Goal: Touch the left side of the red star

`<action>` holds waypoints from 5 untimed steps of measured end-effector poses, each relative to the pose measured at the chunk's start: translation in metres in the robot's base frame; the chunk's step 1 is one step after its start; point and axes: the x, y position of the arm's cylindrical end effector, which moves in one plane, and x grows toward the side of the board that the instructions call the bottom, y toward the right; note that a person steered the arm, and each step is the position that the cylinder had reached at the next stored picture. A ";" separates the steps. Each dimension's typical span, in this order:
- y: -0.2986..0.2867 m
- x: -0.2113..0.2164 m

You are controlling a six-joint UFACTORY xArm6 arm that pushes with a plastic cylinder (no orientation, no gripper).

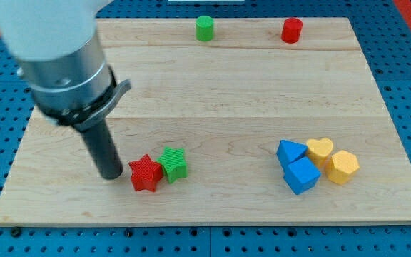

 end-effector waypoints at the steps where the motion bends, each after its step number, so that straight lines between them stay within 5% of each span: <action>1: -0.003 0.007; 2: 0.024 -0.005; 3: 0.003 -0.063; 5: 0.197 -0.200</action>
